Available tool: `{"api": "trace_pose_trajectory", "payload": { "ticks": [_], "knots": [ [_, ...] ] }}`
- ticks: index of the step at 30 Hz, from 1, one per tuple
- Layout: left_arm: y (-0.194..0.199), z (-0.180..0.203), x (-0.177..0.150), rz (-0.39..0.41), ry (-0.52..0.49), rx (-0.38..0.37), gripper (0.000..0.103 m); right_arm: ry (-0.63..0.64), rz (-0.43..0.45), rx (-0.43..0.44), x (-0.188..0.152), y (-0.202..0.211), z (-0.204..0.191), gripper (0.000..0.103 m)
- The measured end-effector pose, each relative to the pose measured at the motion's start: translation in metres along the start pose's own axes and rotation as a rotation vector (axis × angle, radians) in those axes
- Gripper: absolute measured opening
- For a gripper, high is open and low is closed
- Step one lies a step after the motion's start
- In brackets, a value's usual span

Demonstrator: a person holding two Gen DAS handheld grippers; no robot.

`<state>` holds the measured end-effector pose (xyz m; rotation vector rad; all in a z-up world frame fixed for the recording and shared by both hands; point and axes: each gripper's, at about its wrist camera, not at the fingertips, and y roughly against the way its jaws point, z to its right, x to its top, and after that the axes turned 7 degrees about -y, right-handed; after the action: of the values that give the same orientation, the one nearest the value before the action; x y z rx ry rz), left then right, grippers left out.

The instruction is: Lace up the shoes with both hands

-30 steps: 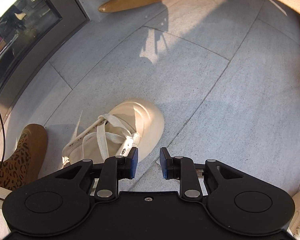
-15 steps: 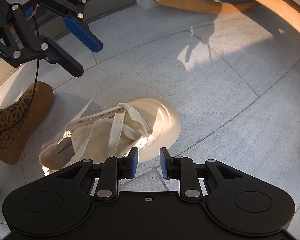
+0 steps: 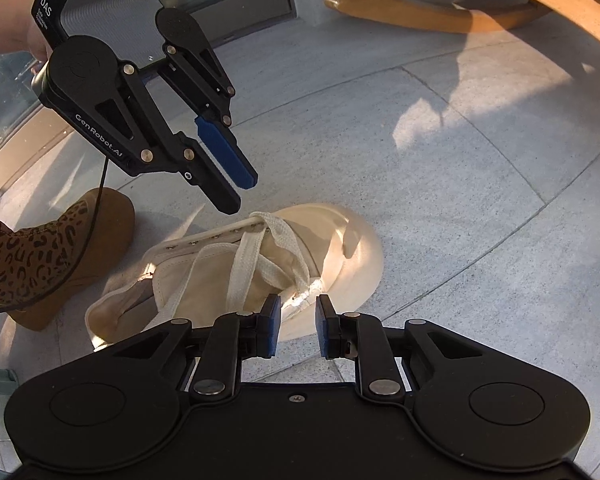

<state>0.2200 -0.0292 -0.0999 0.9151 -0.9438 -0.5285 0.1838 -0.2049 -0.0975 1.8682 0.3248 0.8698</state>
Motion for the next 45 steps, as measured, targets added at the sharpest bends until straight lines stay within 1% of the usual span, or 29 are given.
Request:
{"api": "trace_pose_trajectory", "payload": {
  "ticks": [1, 4, 10, 13, 17, 18, 23, 25, 29, 33, 34, 35, 37, 39, 40, 41, 42, 43, 45],
  "knots": [
    [-0.004, -0.001, 0.001, -0.007, 0.000, -0.003, 0.017, -0.004, -0.002, 0.002, 0.000, -0.001, 0.001, 0.018],
    [-0.014, -0.005, 0.003, -0.016, 0.001, -0.020, 0.017, -0.011, -0.011, 0.003, -0.001, -0.003, 0.005, 0.004],
    [-0.021, -0.018, 0.007, -0.017, 0.023, -0.004, 0.017, -0.018, 0.005, 0.008, -0.002, 0.000, 0.009, 0.004],
    [-0.024, -0.021, 0.008, -0.019, 0.034, 0.002, 0.017, -0.014, 0.019, 0.024, 0.000, 0.002, 0.009, 0.005],
    [-0.029, -0.023, 0.008, -0.020, 0.050, 0.021, 0.018, 0.015, 0.035, 0.022, 0.008, 0.001, 0.006, 0.012],
    [-0.029, -0.029, 0.009, -0.022, 0.058, 0.025, 0.018, 0.027, 0.036, 0.016, 0.011, -0.002, 0.005, 0.012],
    [-0.028, -0.028, 0.004, -0.033, 0.044, 0.059, 0.018, 0.067, 0.022, -0.003, 0.024, -0.015, 0.000, 0.012],
    [-0.025, -0.029, 0.002, -0.029, 0.060, 0.057, 0.018, 0.080, 0.016, -0.007, 0.027, -0.020, -0.001, 0.012],
    [-0.023, -0.029, -0.007, -0.032, 0.087, 0.044, 0.019, 0.065, 0.023, -0.003, 0.031, -0.024, 0.000, 0.012],
    [-0.023, -0.028, -0.011, -0.025, 0.103, 0.038, 0.018, 0.027, 0.018, 0.091, 0.035, -0.020, -0.003, 0.012],
    [-0.022, -0.029, -0.011, -0.022, 0.110, 0.037, 0.018, 0.022, 0.012, 0.105, 0.035, -0.021, -0.005, 0.014],
    [-0.022, -0.030, -0.012, -0.020, 0.123, 0.031, 0.018, 0.024, -0.002, 0.102, 0.035, -0.024, -0.007, 0.018],
    [-0.022, -0.033, -0.013, -0.017, 0.143, 0.022, 0.018, 0.032, -0.023, 0.084, 0.035, -0.031, -0.012, 0.022],
    [-0.022, -0.034, -0.014, -0.015, 0.153, 0.018, 0.018, 0.043, -0.044, 0.077, 0.033, -0.039, -0.015, 0.022],
    [-0.023, -0.035, -0.015, -0.014, 0.160, 0.014, 0.018, 0.047, -0.053, 0.075, 0.033, -0.042, -0.017, 0.021],
    [-0.024, -0.036, -0.015, -0.013, 0.168, 0.009, 0.018, 0.050, -0.060, 0.066, 0.032, -0.044, -0.018, 0.007],
    [-0.025, -0.037, -0.016, -0.010, 0.179, 0.007, 0.018, 0.050, -0.060, 0.049, 0.031, -0.046, -0.018, 0.001],
    [-0.025, -0.038, -0.016, -0.007, 0.190, 0.000, 0.018, 0.042, -0.053, 0.050, 0.029, -0.045, -0.017, 0.001],
    [-0.026, -0.041, -0.018, 0.005, 0.217, -0.016, 0.018, 0.020, -0.026, 0.083, 0.027, -0.038, -0.015, 0.001]
  ]
}}
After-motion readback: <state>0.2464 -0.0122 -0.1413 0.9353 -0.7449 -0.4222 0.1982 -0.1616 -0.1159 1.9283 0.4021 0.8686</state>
